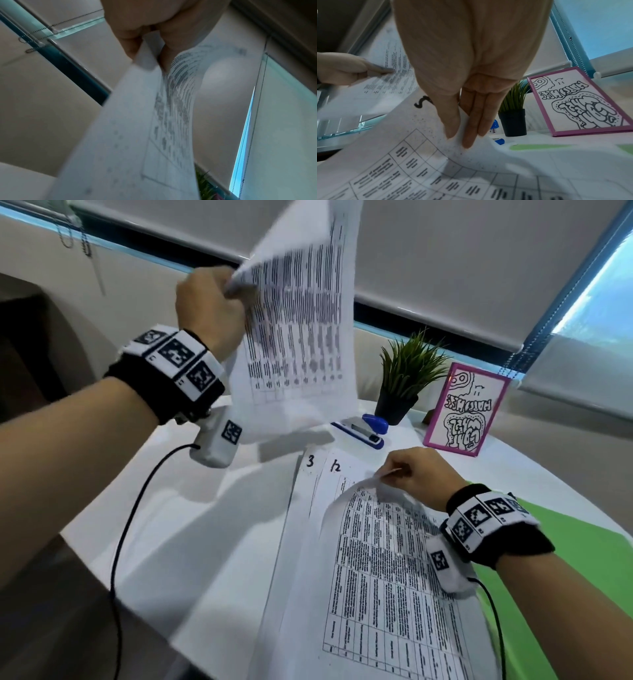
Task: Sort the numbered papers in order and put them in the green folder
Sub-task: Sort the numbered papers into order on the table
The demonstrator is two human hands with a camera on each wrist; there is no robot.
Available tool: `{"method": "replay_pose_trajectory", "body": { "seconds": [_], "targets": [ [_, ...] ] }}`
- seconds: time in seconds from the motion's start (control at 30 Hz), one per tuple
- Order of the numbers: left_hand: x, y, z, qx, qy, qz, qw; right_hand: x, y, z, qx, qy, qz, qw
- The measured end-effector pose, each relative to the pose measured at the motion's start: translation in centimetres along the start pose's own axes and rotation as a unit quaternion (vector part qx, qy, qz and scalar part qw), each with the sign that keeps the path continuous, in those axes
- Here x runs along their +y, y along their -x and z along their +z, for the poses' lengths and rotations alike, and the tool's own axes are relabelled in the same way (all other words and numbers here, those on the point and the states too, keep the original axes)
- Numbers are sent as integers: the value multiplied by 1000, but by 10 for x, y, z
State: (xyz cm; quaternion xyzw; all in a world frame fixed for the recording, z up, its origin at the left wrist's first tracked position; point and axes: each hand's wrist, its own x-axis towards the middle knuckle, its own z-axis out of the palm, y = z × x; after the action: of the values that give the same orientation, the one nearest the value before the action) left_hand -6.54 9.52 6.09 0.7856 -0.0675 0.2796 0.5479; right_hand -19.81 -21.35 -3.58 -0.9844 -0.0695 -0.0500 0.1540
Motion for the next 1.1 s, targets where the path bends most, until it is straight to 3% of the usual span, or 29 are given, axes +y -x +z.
{"method": "replay_pose_trajectory", "body": {
  "seconds": [0.13,0.23,0.37,0.47,0.63,0.73,0.83,1.0,1.1],
  "targets": [
    [9,13,6,-33,81,6,996,0,4,-11,13,-7,6,1000],
    [9,38,18,-67,52,37,996,-1,10,-20,23,-26,9,999],
    [-8,64,39,-175,-38,83,980,-6,20,-31,40,-29,-3,999],
    [-11,81,51,-300,-74,48,950,-7,24,-37,54,-9,-6,998],
    [-19,113,65,-467,-98,-105,872,-11,19,-41,89,47,-46,994],
    [-20,133,67,-540,-79,-116,830,-8,12,-37,111,101,-42,988],
    [-18,148,67,-589,-70,-92,800,-6,5,-33,79,79,-2,994],
    [-13,154,65,-617,-113,-17,779,-2,1,-22,61,-52,7,997],
    [-14,139,59,-609,-166,16,776,3,-2,-15,75,-64,27,995]
  ]
}}
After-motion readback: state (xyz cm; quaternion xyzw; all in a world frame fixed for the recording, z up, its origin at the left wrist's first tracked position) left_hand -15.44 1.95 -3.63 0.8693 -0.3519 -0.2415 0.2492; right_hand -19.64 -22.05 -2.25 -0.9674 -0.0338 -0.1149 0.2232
